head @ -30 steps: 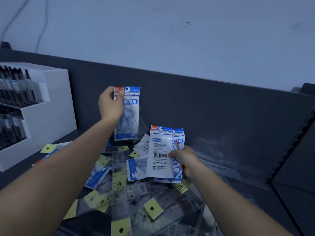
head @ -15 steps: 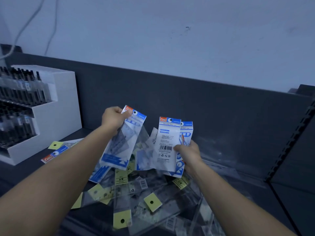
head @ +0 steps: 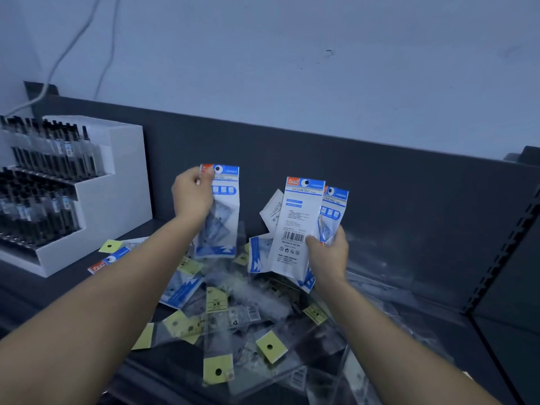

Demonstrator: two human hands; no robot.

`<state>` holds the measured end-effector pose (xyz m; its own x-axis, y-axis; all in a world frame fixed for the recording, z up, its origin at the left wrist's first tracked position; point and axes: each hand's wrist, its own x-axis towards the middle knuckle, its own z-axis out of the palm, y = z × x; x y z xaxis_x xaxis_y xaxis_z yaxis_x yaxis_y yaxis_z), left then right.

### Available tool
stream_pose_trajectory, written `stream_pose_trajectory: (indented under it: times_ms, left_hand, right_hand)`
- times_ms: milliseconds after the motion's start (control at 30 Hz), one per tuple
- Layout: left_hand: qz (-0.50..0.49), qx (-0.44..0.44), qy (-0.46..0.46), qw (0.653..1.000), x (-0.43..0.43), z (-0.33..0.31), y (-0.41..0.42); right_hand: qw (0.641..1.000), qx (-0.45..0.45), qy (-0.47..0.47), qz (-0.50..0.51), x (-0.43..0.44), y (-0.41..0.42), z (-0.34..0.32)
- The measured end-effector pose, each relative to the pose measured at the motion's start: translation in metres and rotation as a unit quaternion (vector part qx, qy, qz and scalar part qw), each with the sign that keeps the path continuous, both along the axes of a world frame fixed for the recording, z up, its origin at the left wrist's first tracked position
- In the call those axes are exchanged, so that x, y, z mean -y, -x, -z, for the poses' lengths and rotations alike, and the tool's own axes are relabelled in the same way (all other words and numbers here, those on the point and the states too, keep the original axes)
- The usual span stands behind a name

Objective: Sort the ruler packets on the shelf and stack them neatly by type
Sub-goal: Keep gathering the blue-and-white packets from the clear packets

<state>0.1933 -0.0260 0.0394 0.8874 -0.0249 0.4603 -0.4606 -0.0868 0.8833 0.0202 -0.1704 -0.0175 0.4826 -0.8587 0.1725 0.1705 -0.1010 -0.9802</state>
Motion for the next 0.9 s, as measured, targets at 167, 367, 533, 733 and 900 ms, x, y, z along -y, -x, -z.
stream_pose_trajectory:
  times_ms: [167, 367, 533, 733, 900]
  left_hand:
    - [0.052, -0.121, 0.172, 0.976, 0.025, -0.014, 0.005]
    - [0.096, -0.285, 0.155, 0.941, 0.054, 0.035, 0.001]
    - [0.114, -0.314, 0.124, 0.934, 0.052, 0.06, 0.007]
    - [0.107, -0.323, 0.118, 0.933, 0.041, 0.067, -0.001]
    - [0.043, -0.185, -0.073, 0.979, 0.007, 0.068, -0.029]
  right_hand:
    - [0.999, 0.027, -0.01, -0.019, -0.003, -0.003, -0.01]
    - [0.982, -0.015, -0.162, -0.094, -0.004, -0.011, -0.003]
    - [0.966, -0.051, -0.205, -0.152, -0.004, -0.014, 0.005]
    - [0.956, -0.126, -0.136, -0.226, -0.016, -0.029, 0.015]
    - [0.957, -0.152, -0.132, -0.209, -0.022, -0.049, 0.019]
